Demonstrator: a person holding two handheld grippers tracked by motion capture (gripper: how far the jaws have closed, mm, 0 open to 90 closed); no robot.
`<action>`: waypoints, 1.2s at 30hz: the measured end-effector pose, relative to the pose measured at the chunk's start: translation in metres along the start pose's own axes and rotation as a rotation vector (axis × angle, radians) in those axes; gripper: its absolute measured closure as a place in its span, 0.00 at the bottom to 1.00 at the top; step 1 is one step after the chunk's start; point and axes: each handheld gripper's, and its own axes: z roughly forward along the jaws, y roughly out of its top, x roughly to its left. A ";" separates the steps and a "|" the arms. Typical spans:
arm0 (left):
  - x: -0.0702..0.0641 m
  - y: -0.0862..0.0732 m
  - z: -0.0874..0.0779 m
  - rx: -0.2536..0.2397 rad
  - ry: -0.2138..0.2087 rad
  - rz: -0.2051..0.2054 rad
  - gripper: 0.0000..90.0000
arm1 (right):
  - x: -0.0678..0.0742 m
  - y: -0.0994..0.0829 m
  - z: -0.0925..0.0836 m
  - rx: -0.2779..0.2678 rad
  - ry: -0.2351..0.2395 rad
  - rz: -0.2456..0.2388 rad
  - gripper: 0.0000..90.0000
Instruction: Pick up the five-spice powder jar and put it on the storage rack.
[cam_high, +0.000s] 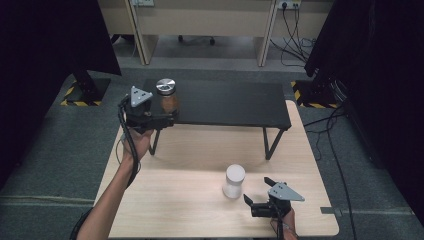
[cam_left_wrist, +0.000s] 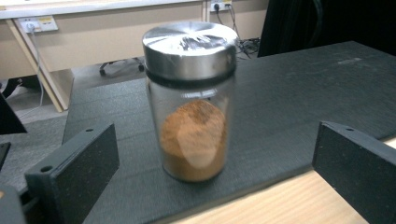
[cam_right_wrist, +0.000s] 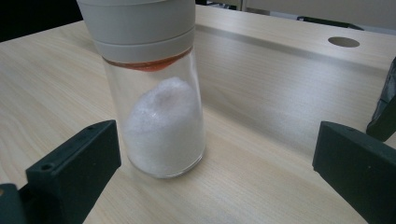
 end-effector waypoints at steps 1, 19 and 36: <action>0.001 -0.005 -0.004 -0.008 -0.008 -0.008 0.00 | 0.000 0.000 0.000 0.000 0.000 -0.002 0.01; -0.002 -0.081 -0.035 -0.024 -0.144 -0.010 0.01 | 0.004 0.001 0.002 0.010 -0.002 -0.015 0.01; -0.001 -0.144 -0.026 0.061 -0.167 -0.058 0.02 | 0.006 0.002 0.002 0.013 -0.003 -0.019 0.01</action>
